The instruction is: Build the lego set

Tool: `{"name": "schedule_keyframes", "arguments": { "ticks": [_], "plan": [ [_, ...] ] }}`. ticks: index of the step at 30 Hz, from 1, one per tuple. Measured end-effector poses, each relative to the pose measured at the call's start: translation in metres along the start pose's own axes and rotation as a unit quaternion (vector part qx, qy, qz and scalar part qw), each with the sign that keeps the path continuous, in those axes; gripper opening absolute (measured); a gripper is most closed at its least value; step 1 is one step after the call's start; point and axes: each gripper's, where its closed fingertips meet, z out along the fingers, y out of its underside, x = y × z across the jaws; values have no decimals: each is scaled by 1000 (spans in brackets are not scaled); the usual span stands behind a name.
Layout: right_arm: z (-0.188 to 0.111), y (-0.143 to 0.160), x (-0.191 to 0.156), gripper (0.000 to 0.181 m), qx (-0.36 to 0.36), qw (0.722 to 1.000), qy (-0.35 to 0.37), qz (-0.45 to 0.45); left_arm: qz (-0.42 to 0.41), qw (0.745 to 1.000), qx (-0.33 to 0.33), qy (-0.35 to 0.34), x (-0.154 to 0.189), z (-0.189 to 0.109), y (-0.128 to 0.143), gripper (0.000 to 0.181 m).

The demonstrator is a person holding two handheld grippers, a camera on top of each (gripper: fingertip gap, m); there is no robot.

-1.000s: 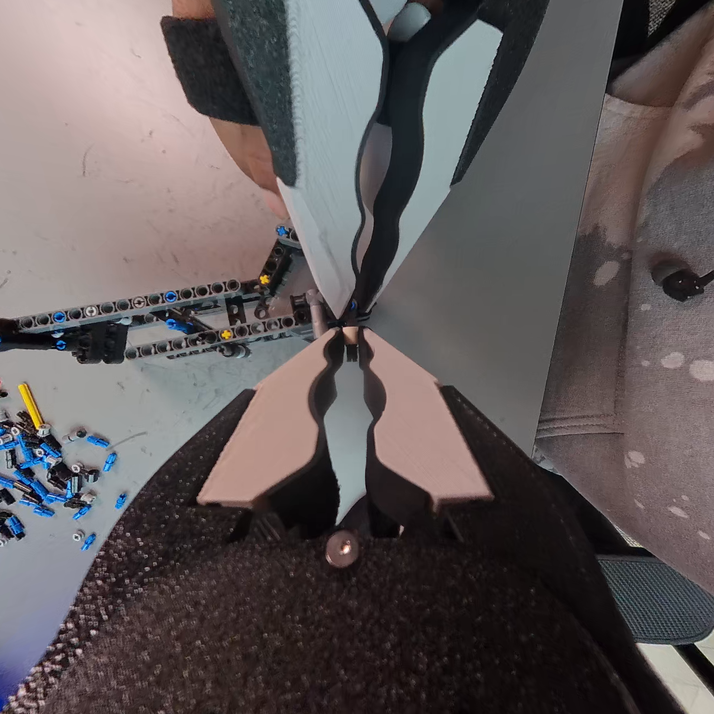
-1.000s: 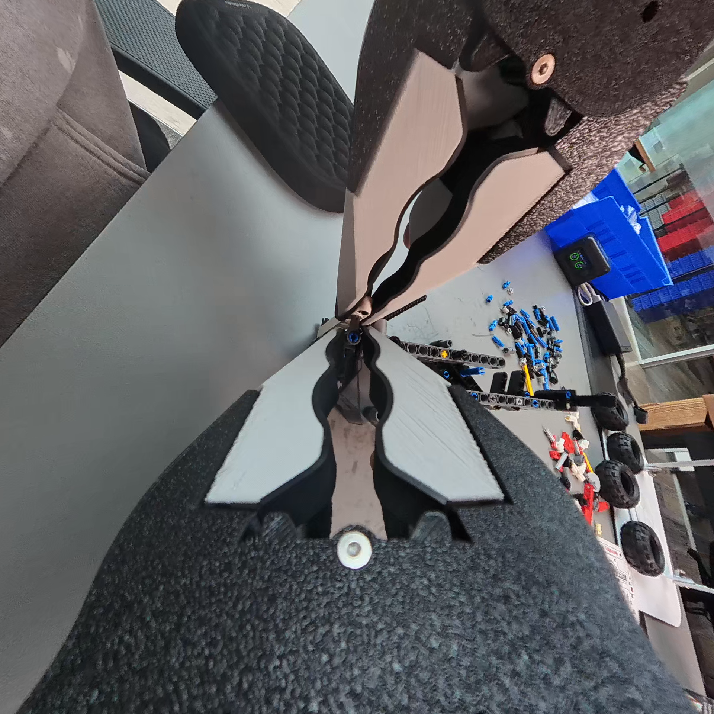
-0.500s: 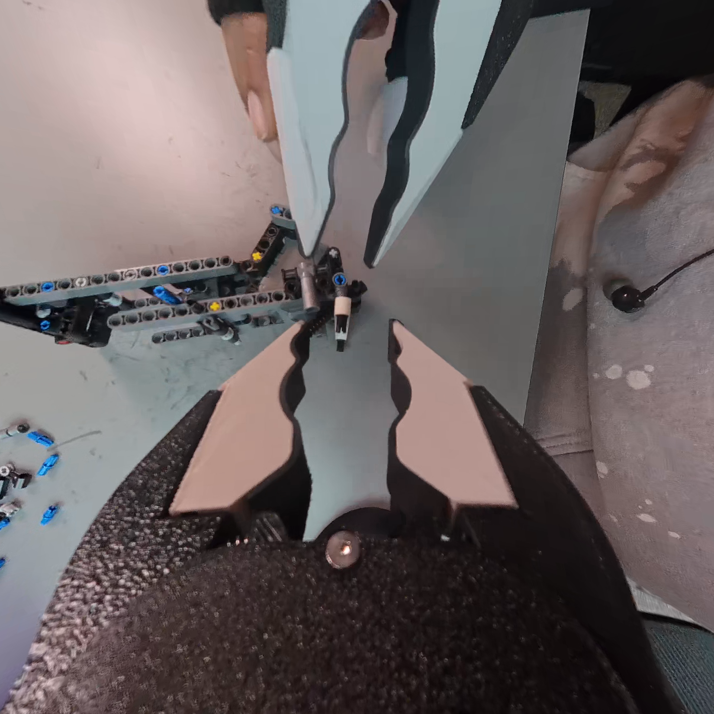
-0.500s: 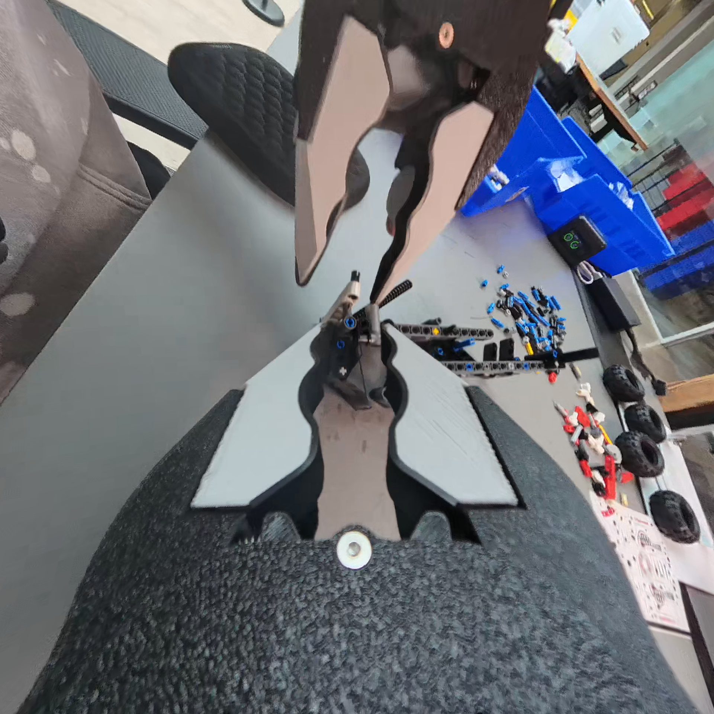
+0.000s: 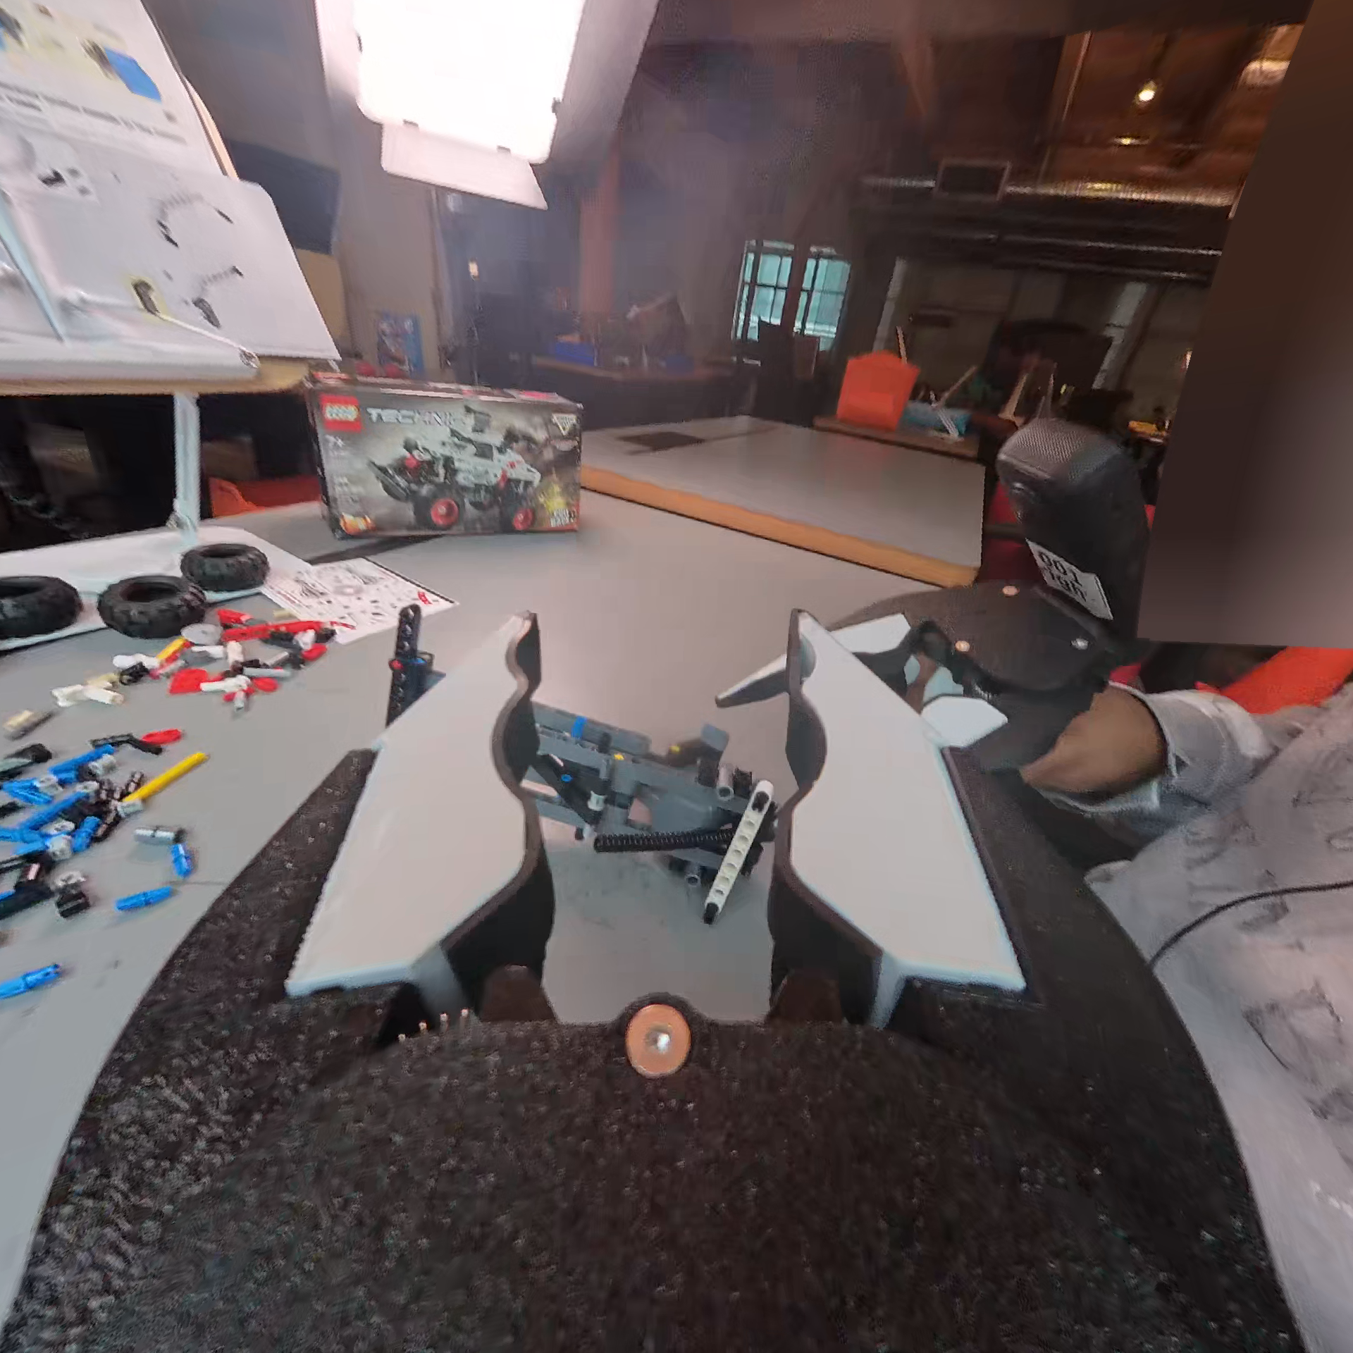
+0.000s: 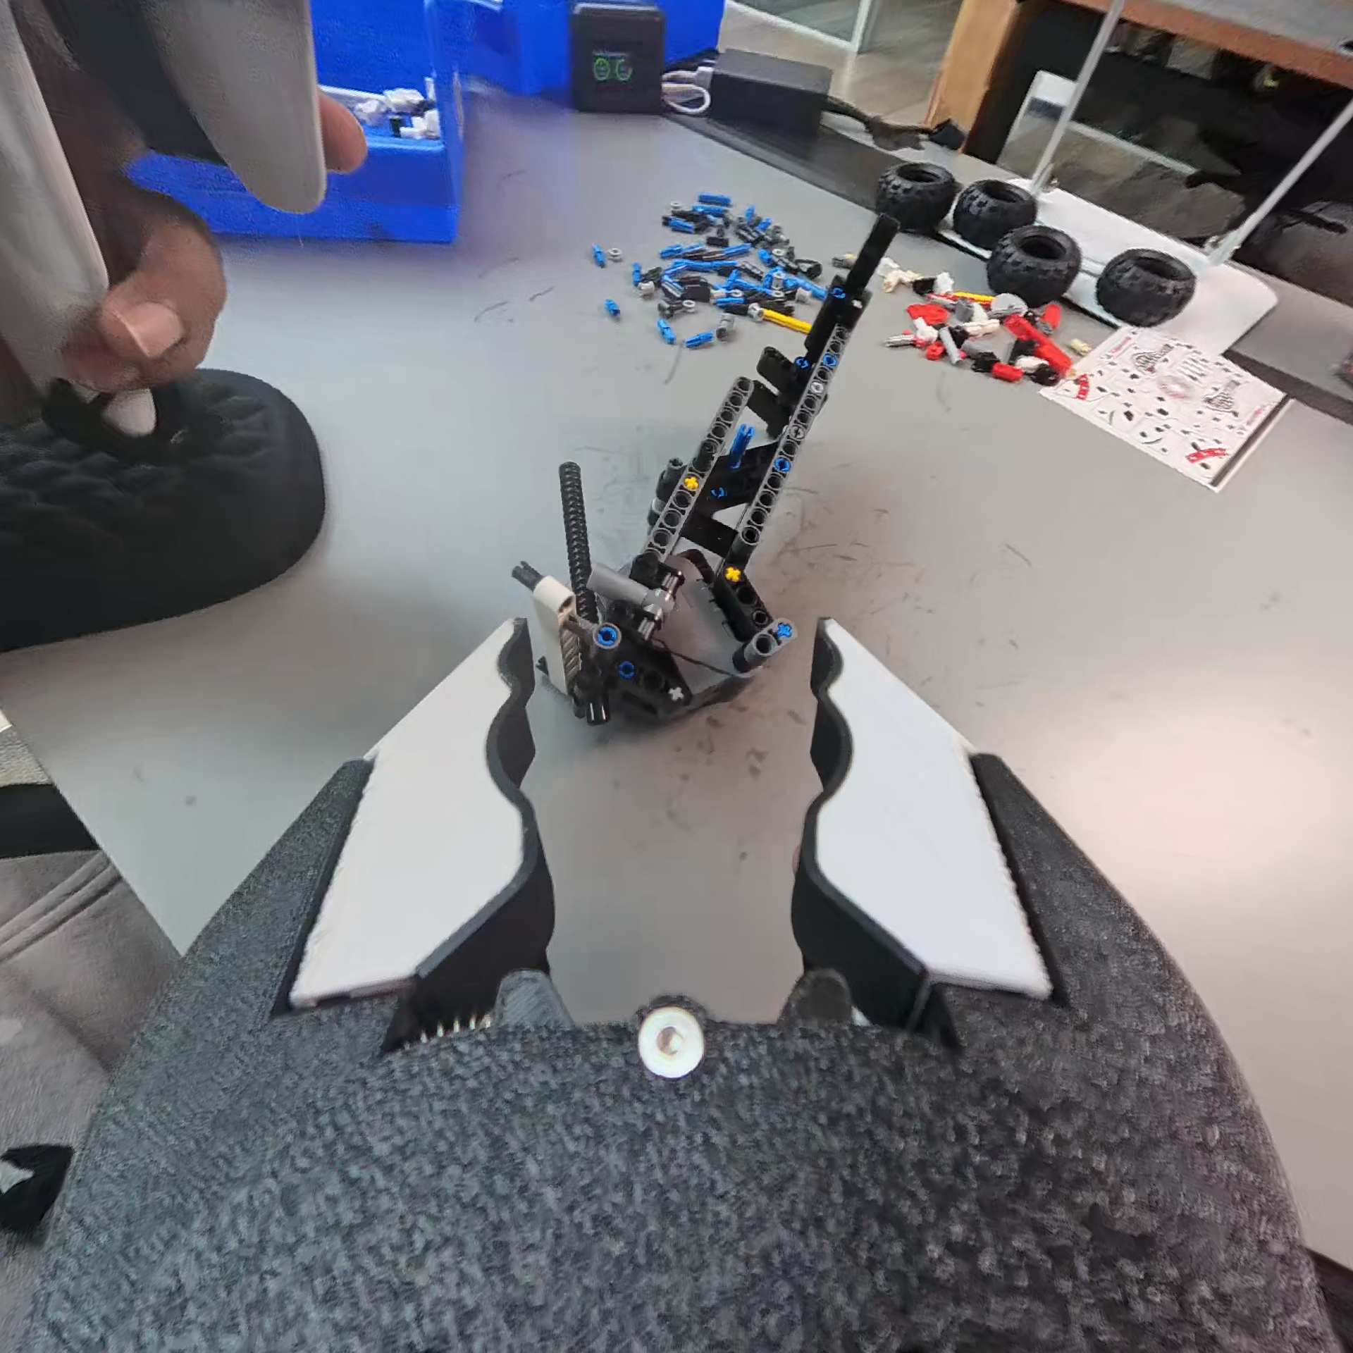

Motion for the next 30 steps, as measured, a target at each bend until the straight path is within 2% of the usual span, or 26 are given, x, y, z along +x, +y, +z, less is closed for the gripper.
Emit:
{"name": "schedule_keyframes", "arguments": {
  "ticks": [4,8,13,14,16,17,19,20,22,24,26,30],
  "plan": [
    [-3,-11,-8,62,17,997,57,-43,26,999,21,-31,-10,-9,-9,59],
    [-2,-2,-24,50,-7,996,55,-69,21,999,18,-39,-13,-19,-9,58],
    [0,6,-18,25,-17,996,42,-76,39,997,12,-61,-14,-32,-7,58],
    [-1,8,-15,19,-23,996,29,-79,41,997,6,-61,-15,-33,-5,59],
    [-3,10,-7,19,-26,992,-22,-117,42,997,-8,-60,-17,-35,-1,59],
    [-6,13,4,18,-32,988,-39,-143,41,997,-17,-57,-18,-36,1,59],
    [-8,18,45,7,-60,985,-24,-158,43,997,-39,-54,-21,-34,7,60],
    [-10,18,55,9,-59,985,-42,-157,48,996,-51,-55,-22,-33,10,61],
    [-19,16,51,33,-48,985,-112,-125,60,994,-72,-60,-25,-30,16,64],
    [-20,20,61,49,-48,984,-110,-129,73,991,-87,-69,-30,-25,21,66],
    [-15,24,73,52,-50,984,-102,-138,86,988,-102,-82,-40,-20,27,69],
    [0,16,60,53,-36,984,-155,-83,92,981,-145,-85,-68,-5,37,75]
  ]
}}
